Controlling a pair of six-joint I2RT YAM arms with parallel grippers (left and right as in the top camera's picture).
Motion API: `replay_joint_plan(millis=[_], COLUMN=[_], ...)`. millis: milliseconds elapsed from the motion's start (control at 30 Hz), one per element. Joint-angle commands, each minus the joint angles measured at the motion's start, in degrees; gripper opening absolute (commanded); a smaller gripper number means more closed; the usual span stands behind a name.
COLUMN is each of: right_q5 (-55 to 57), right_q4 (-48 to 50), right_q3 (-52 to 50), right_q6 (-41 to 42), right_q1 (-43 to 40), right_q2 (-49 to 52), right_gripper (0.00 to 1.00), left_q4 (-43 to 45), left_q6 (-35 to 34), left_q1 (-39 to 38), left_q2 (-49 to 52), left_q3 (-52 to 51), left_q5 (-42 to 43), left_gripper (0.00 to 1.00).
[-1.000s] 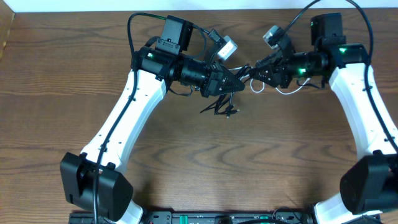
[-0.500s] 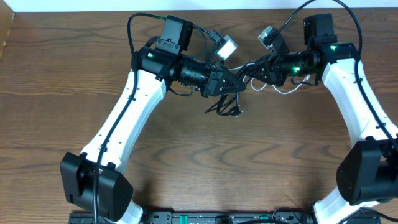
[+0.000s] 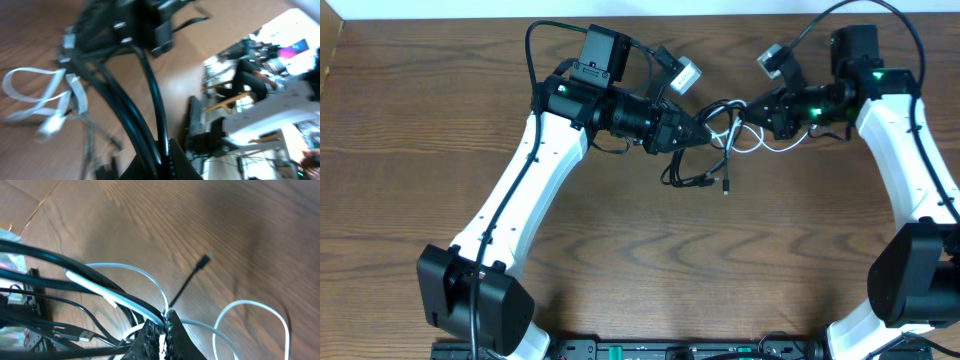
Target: Untangle cables
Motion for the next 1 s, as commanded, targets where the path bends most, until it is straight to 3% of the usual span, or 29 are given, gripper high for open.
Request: replay_joint_plan(millis=[0,233,600,767,833,900,967], right_q5=[3.7,9.7,11.0,11.4,11.8,12.1,12.2], right_q4=[-1.4,0.0,12.2,12.9,12.4,11.6,10.6], right_q3=[-0.1,-0.1,0.0,-0.1,-0.1,-0.1,-0.1], right_q6=[2.3,10.1,26.7,28.6,27.6,25.2,22.8], right_q1=[-2.1,-2.3,-2.3,-1.5,-0.7,0.5,1.6], right_q2=[0.1,-0.1,-4.1,-4.2,-4.2,-4.1,-3.9], right_gripper=[0.01,0.01,0.01,0.01,0.11,0.38,0.47], left_q4=[0.1,-1.9,-6.3,-6.1,-6.1,-6.1,-6.1], left_q6=[-4.1,-11.4,-11.4,-8.9,-7.3,-5.8,-5.0], left_q1=[0.3,0.3,0.3,0.3,0.3,0.3,0.3], left_q2=[-0.9,-0.8,1.5,1.9,1.9,1.9,1.9], left_q3=[0.5,0.5,0.3,0.3,0.3,0.3,0.3], left_q5=[-11.0,-35.3,-35.6,-31.2,-27.8,-24.0,-20.2], left_gripper=[0.08,0.07,0.07,0.07,0.07,0.07,0.08])
